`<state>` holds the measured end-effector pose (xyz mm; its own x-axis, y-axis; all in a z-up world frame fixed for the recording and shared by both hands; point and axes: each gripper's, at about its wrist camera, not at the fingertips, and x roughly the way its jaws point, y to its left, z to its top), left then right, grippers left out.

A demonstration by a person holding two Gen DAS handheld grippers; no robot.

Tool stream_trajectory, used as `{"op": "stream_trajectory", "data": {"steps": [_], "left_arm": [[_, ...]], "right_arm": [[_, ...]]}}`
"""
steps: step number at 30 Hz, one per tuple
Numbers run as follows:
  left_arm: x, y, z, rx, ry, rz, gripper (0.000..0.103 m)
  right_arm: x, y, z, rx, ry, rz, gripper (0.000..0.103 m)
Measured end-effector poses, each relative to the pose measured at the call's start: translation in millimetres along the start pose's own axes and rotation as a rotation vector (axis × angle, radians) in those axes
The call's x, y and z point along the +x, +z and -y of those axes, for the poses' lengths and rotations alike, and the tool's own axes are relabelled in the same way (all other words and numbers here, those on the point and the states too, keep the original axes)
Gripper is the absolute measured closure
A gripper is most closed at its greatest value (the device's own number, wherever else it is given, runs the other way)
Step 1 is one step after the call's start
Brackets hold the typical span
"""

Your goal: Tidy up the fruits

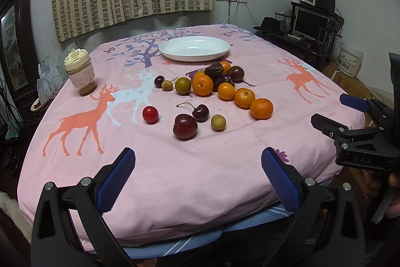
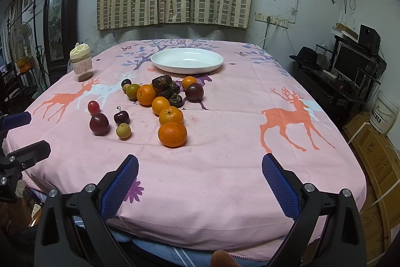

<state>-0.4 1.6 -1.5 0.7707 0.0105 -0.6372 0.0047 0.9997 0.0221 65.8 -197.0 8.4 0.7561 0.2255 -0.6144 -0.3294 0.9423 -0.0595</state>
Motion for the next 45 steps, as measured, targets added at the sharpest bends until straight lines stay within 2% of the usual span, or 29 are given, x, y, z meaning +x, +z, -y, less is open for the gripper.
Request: {"op": "stream_trajectory", "data": {"steps": [20,30,32,37,42,45], "left_arm": [[0.1,-1.0,0.4,0.002,0.002,-0.003,0.004],[9.7,-12.5,-8.8,-0.003,0.000,-0.017,0.004],[13.2,-11.5,-13.6,-0.006,0.007,-0.016,0.004],[28.6,-15.9,-35.2,-0.037,-0.003,-0.041,0.004],[46.3,-17.6,-50.4,-0.055,-0.023,-0.068,0.005],[54.2,-16.8,-57.3,-0.068,-0.052,-0.077,0.014]], "right_arm": [[0.5,0.2,1.6,-0.001,0.001,-0.003,0.004],[3.1,-2.6,-1.8,0.006,0.004,-0.013,0.004],[8.2,-5.4,-1.5,0.012,0.021,-0.022,0.004],[32.3,-11.8,-1.2,0.042,0.127,-0.074,0.004],[61.7,-7.9,-5.4,0.062,0.144,-0.113,0.005],[80.9,3.2,-10.7,0.051,0.177,-0.129,0.013]]}}
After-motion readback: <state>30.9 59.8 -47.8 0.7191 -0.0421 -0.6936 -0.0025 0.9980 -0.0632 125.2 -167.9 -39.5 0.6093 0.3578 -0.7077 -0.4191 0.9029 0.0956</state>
